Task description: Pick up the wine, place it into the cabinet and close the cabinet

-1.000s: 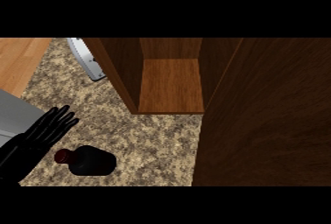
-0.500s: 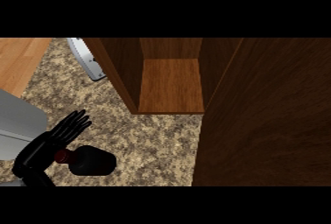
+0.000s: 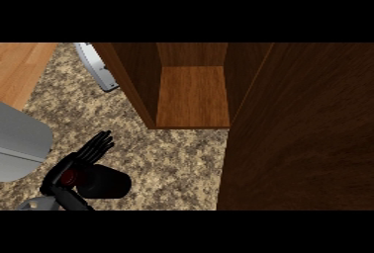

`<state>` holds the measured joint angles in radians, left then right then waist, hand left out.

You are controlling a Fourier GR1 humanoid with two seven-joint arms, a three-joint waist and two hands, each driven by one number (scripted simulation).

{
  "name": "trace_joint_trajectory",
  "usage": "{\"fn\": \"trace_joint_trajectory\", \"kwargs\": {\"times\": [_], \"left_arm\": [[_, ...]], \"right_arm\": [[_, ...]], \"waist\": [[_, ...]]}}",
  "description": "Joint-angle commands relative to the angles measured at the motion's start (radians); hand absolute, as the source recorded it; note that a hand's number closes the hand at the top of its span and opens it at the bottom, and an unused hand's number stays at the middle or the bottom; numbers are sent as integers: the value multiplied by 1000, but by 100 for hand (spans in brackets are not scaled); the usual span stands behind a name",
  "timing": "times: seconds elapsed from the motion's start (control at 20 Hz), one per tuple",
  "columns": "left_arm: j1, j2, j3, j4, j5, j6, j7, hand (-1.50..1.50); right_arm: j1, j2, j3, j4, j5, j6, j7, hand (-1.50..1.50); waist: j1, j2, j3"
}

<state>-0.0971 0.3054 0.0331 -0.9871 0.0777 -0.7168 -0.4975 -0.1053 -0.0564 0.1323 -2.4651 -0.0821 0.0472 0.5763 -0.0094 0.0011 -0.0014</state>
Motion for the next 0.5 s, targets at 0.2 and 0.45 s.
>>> {"fn": "trace_joint_trajectory", "kwargs": {"times": [0.2, 0.45], "left_arm": [[-35, -20, -79, 211, -111, -49, -256, -150], [-113, -17, -56, 346, -48, -101, -250, -150]], "right_arm": [[-54, -10, -55, -46, -68, -7, 49, -150], [22, 24, 49, -92, -15, 2, 39, -150]], "waist": [[-3, 2, -1], [-19, 2, -2]]}}
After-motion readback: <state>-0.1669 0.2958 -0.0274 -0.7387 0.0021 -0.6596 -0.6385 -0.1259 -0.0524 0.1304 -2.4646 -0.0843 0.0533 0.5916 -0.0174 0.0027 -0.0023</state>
